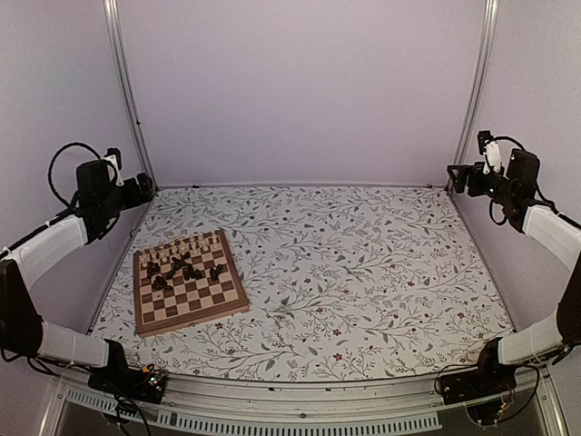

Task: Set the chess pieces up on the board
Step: Adjust the chessboard at the center of the board.

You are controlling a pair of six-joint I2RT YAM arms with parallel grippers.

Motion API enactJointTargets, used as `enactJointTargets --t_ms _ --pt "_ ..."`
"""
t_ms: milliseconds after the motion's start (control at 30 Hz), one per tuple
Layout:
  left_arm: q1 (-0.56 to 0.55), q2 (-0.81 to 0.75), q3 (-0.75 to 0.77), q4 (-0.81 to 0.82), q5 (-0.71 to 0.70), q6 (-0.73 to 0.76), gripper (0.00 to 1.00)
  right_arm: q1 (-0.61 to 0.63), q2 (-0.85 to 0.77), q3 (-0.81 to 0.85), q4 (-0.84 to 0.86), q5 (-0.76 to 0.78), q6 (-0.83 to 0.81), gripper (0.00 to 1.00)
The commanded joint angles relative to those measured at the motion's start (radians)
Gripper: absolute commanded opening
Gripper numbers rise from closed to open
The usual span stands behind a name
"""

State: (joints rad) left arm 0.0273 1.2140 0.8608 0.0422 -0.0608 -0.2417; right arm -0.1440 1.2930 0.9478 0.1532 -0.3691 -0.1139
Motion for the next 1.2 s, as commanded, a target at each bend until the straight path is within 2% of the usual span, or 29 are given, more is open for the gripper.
enactJointTargets --t_ms 0,67,133,233,300,333,467,500,567,667,700,733,800,867,1000,1167 --pt "0.005 0.11 0.031 -0.103 0.182 0.044 0.99 -0.007 -0.018 -0.018 0.039 0.025 0.027 0.99" --pt "-0.008 0.131 0.064 -0.14 0.255 0.08 0.99 -0.011 -0.022 -0.023 0.042 0.007 0.026 0.99" --pt "-0.024 0.081 0.034 -0.081 0.277 0.123 0.99 -0.014 -0.023 -0.024 0.042 -0.008 0.026 0.99" --pt "-0.024 -0.04 -0.087 0.073 0.24 0.153 0.99 -0.014 -0.022 -0.027 0.042 -0.032 0.024 0.99" --pt "-0.024 -0.089 -0.1 0.075 0.219 0.155 0.99 -0.014 -0.02 -0.029 0.042 -0.043 0.019 0.99" --pt "-0.034 -0.099 -0.098 0.065 0.197 0.161 0.99 -0.014 -0.019 -0.03 0.04 -0.048 0.017 0.99" --pt "-0.066 -0.105 -0.128 0.052 -0.241 0.046 0.99 -0.013 -0.026 -0.037 0.037 -0.086 -0.003 0.99" --pt "-0.068 -0.088 -0.12 0.02 -0.299 0.038 0.99 -0.014 -0.031 -0.044 0.037 -0.095 -0.014 0.99" --pt "-0.077 -0.061 -0.109 0.012 -0.297 0.059 1.0 -0.014 -0.045 -0.062 0.038 -0.118 -0.037 0.99" --pt "-0.081 -0.069 -0.108 0.008 -0.209 0.031 0.99 -0.014 -0.059 -0.08 0.035 -0.195 -0.086 0.99" --pt "-0.08 -0.066 -0.095 -0.021 -0.197 0.055 0.98 -0.014 -0.06 -0.081 0.031 -0.216 -0.092 0.99" --pt "-0.07 -0.053 -0.069 -0.109 -0.197 0.06 0.91 -0.013 -0.059 -0.08 0.026 -0.238 -0.096 0.99" --pt "-0.036 -0.004 0.018 -0.311 -0.191 -0.014 0.76 -0.014 -0.052 -0.076 0.012 -0.278 -0.099 0.99" --pt "-0.014 0.02 0.057 -0.452 -0.17 -0.113 0.7 -0.014 -0.042 -0.071 0.0 -0.32 -0.106 0.99" --pt "-0.003 -0.06 -0.032 -0.48 -0.146 -0.235 0.69 -0.014 -0.012 -0.047 -0.037 -0.388 -0.122 0.99" --pt "0.027 -0.064 -0.062 -0.549 -0.256 -0.214 0.53 -0.014 0.036 -0.011 -0.098 -0.454 -0.137 0.99"
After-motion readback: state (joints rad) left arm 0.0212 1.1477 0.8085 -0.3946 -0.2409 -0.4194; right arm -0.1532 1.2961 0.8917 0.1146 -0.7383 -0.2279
